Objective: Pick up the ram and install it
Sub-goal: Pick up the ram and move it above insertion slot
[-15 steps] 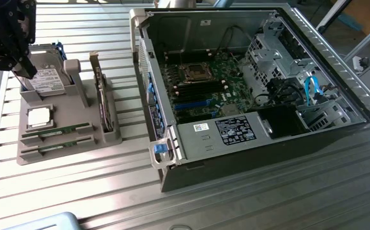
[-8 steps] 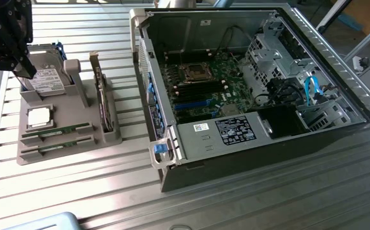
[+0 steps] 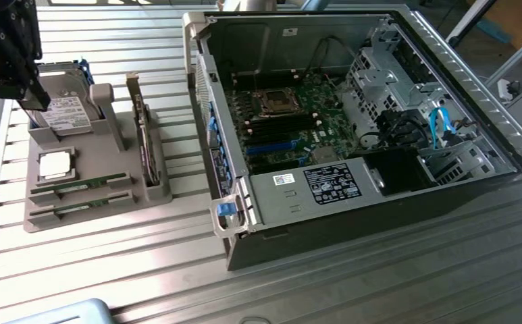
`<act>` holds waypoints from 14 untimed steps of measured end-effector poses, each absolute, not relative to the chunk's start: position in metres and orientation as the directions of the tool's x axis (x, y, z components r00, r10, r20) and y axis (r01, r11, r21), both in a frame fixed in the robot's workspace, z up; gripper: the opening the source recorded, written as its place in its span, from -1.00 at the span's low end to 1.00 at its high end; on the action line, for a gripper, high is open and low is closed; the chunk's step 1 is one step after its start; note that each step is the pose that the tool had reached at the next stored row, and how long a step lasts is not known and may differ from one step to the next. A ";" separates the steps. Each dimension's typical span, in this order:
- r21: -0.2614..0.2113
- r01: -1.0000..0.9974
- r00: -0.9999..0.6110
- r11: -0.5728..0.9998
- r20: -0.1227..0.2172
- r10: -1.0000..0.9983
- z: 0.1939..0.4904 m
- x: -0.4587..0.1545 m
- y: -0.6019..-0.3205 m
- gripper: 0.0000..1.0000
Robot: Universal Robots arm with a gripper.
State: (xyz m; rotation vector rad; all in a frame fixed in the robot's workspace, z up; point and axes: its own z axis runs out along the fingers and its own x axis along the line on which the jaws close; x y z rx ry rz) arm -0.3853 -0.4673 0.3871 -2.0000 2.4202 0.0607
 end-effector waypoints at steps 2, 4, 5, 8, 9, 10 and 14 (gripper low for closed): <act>0.029 -0.989 -0.146 0.146 -0.026 -0.989 0.387 -0.385 -0.467 -0.79; 0.029 -0.993 -0.116 0.115 -0.026 -0.993 0.387 -0.385 -0.467 -0.79; 0.029 -0.994 -0.103 0.102 -0.026 -0.994 0.387 -0.385 -0.467 -0.79; 0.029 -0.997 -0.070 0.069 -0.026 -0.997 0.387 -0.385 -0.467 -0.79; 0.029 -0.997 -0.067 0.066 -0.026 -0.997 0.387 -0.385 -0.467 -0.79; 0.029 -0.997 -0.066 0.066 -0.026 -0.997 0.387 -0.385 -0.467 -0.79; 0.029 -0.997 -0.066 0.066 -0.026 -0.997 0.387 -0.385 -0.467 -0.79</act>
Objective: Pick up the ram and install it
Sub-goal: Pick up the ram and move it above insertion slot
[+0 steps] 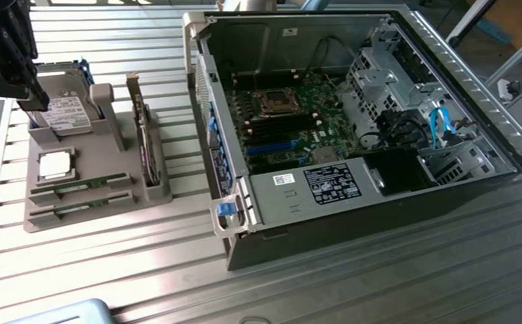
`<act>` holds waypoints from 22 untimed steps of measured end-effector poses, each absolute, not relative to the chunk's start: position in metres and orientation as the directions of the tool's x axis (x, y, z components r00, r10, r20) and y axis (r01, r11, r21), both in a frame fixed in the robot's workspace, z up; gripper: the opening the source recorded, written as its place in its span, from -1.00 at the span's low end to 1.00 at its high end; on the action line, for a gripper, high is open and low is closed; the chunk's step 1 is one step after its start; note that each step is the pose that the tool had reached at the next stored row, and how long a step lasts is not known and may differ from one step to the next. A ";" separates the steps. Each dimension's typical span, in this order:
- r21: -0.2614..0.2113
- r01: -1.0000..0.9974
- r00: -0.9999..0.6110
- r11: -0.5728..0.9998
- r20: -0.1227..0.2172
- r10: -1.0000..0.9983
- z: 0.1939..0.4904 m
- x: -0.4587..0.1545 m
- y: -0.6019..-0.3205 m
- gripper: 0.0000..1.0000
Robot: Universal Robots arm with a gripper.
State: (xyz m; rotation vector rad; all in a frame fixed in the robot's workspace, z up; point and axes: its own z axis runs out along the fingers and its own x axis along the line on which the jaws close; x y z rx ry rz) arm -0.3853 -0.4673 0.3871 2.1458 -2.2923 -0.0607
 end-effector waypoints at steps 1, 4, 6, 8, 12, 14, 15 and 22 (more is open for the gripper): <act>0.029 -0.997 -0.066 0.066 -0.026 -0.997 0.387 -0.385 -0.467 -0.79; 0.034 -0.997 -0.066 0.065 -0.025 -0.997 0.387 -0.384 -0.467 -0.79; 0.037 -0.997 -0.067 0.066 -0.025 -0.997 0.387 -0.384 -0.467 -0.79; 0.038 -0.997 -0.067 0.066 -0.025 -0.997 0.387 -0.384 -0.467 -0.79; 0.038 -0.997 -0.067 0.066 -0.025 -0.997 0.387 -0.384 -0.467 -0.79; 0.037 -0.997 -0.067 0.066 -0.025 -0.997 0.386 -0.384 -0.468 -0.79; 0.037 -0.997 -0.066 0.065 -0.025 -0.997 0.385 -0.383 -0.468 -0.79; 0.038 -0.997 -0.067 0.066 -0.025 -0.997 0.384 -0.383 -0.469 -0.79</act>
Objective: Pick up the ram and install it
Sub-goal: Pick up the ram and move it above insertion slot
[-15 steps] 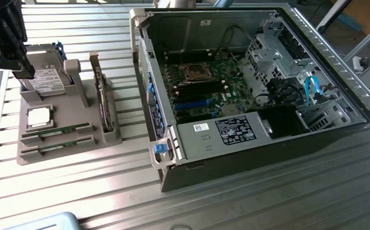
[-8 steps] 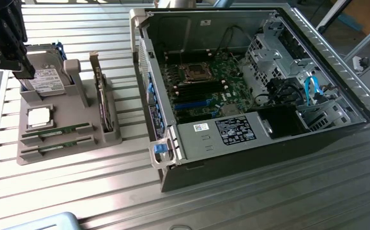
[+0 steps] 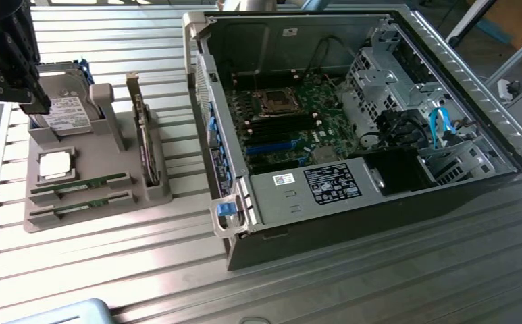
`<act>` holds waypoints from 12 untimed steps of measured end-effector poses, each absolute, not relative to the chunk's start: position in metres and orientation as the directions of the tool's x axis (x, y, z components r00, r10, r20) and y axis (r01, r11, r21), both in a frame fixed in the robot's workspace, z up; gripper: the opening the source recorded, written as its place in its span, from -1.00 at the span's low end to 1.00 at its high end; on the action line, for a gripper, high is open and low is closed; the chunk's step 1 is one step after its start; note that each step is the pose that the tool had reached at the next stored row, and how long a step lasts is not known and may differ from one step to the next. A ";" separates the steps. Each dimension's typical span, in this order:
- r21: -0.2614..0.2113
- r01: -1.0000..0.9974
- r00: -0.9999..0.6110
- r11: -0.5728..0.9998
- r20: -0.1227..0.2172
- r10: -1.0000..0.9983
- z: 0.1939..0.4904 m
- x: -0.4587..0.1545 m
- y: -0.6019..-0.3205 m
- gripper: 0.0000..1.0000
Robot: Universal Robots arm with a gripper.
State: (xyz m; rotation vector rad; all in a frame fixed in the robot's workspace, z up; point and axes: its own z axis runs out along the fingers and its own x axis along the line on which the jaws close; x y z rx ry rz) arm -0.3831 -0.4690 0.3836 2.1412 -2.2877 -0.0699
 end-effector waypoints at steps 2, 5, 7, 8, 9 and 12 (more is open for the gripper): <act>0.039 -0.997 -0.066 0.065 -0.025 -0.997 0.384 -0.382 -0.469 -0.79; 0.040 -0.997 -0.066 0.065 -0.025 -0.997 0.384 -0.381 -0.469 -0.79; 0.040 -0.997 -0.066 0.065 -0.025 -0.998 0.384 -0.381 -0.469 -0.79; 0.040 -0.997 -0.065 0.064 -0.025 -0.998 0.384 -0.381 -0.469 -0.79; 0.040 -0.997 -0.065 0.064 -0.025 -0.998 0.383 -0.381 -0.470 -0.79; 0.040 -0.997 -0.063 0.062 -0.025 -0.998 0.383 -0.381 -0.473 -0.79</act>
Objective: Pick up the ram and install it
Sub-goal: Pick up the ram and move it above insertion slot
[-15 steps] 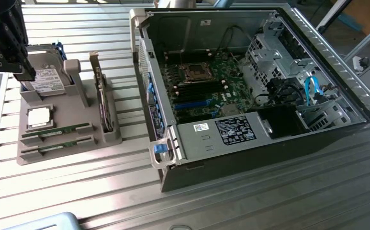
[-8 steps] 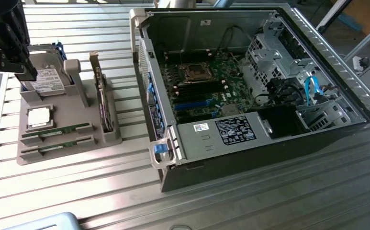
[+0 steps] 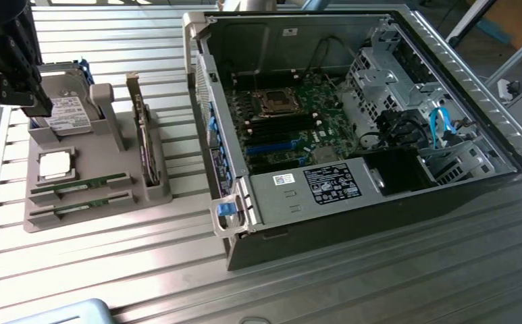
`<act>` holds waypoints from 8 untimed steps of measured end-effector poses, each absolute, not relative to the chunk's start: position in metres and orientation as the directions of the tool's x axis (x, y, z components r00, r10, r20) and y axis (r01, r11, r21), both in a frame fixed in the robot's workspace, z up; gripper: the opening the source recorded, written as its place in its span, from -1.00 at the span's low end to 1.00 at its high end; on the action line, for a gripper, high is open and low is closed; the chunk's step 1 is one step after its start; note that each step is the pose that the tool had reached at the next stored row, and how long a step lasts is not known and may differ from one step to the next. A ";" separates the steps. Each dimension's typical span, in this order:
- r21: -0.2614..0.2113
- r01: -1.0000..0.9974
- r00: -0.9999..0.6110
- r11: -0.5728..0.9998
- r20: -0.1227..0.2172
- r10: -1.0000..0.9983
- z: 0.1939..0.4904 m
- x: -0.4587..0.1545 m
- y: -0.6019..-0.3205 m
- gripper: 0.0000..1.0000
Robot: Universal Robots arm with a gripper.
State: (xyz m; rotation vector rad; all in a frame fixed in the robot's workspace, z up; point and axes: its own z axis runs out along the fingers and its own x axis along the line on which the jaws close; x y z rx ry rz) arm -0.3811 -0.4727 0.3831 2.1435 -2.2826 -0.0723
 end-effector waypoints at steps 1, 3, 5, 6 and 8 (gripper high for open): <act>0.040 -0.997 -0.063 0.062 -0.025 -0.998 0.383 -0.381 -0.473 -0.79; 0.040 -0.997 -0.063 0.062 -0.025 -0.998 0.383 -0.381 -0.473 -0.79; 0.040 -0.997 -0.063 0.062 -0.025 -0.998 0.383 -0.381 -0.473 -0.79; 0.040 -0.997 -0.063 0.062 -0.025 -0.998 0.383 -0.381 -0.473 -0.76; 0.040 -0.997 -0.063 0.062 -0.025 -0.998 0.383 -0.381 -0.473 -0.64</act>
